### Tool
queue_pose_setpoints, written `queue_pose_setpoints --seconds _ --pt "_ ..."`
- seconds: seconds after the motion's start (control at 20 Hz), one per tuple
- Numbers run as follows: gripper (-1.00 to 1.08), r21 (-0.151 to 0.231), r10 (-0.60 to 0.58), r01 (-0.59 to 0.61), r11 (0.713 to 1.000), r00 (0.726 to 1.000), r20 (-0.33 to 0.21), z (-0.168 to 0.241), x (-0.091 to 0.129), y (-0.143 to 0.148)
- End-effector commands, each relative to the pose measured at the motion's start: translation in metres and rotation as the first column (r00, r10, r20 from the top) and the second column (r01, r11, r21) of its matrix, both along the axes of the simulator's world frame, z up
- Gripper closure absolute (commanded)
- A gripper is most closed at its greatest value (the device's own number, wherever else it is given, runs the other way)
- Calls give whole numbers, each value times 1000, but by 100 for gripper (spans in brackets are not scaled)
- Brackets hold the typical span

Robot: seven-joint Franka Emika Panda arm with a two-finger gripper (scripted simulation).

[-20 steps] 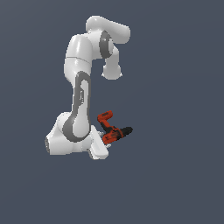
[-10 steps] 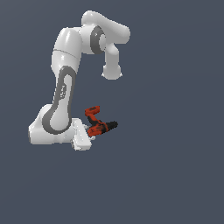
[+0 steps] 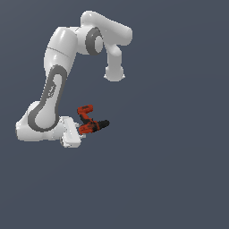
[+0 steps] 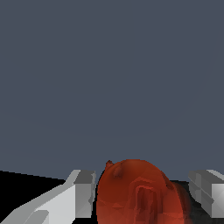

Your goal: Pick up the object and move it to a goal position.

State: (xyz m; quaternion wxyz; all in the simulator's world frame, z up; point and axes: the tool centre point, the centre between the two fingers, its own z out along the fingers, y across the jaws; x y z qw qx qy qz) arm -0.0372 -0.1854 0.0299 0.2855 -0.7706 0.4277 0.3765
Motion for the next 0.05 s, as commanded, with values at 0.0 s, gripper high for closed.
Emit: queue_pose_setpoints --seconds 0.0 --pt "108 0 3 -3 1000 1000 5 3 0 -3"
